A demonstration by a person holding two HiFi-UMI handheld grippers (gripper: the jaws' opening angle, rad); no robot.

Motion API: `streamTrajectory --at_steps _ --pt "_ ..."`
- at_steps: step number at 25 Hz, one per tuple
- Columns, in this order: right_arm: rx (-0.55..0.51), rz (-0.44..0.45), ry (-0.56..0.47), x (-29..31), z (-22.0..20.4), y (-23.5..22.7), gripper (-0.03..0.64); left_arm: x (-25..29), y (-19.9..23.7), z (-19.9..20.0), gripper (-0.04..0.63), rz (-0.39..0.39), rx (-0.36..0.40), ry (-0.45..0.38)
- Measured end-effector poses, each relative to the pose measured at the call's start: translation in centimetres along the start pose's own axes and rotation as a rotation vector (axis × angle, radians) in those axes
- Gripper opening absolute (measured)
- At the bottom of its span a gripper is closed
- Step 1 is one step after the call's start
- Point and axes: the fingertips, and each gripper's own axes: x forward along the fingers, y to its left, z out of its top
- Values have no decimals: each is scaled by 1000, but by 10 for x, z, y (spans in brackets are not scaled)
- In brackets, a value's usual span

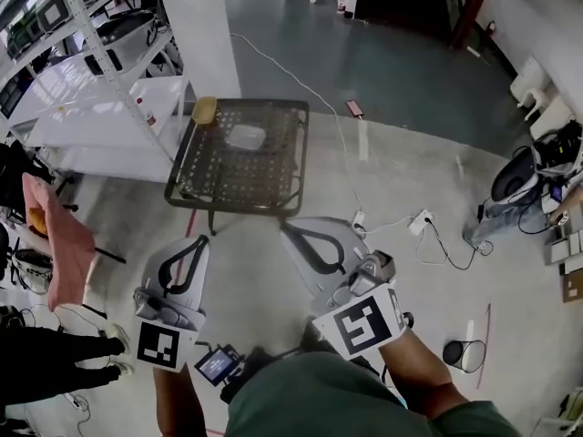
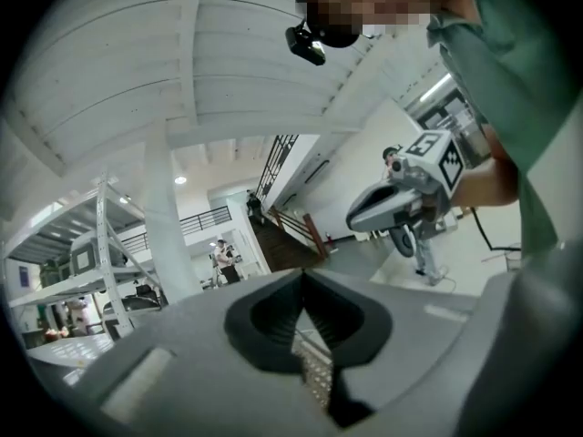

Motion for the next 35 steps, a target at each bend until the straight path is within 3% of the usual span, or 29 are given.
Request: streamTrajectory --at_steps 7,13,17,26,35 --pt "18 11 -9 1 -14 -36 6 34 -1 7 2 9 5 15" --pt "19 1 36 19 -26 -48 6 58 15 0 2 -38 19 -19" --pt "15 -13 62 53 -31 -48 6 68 43 -25 2 -54 6 -29" --pt "-5 -100 131 145 -19 -63 6 94 143 -49 2 -125 78 -129" --pt "7 -144 197 214 -25 -69 6 119 205 -84 2 -177 42 -159"
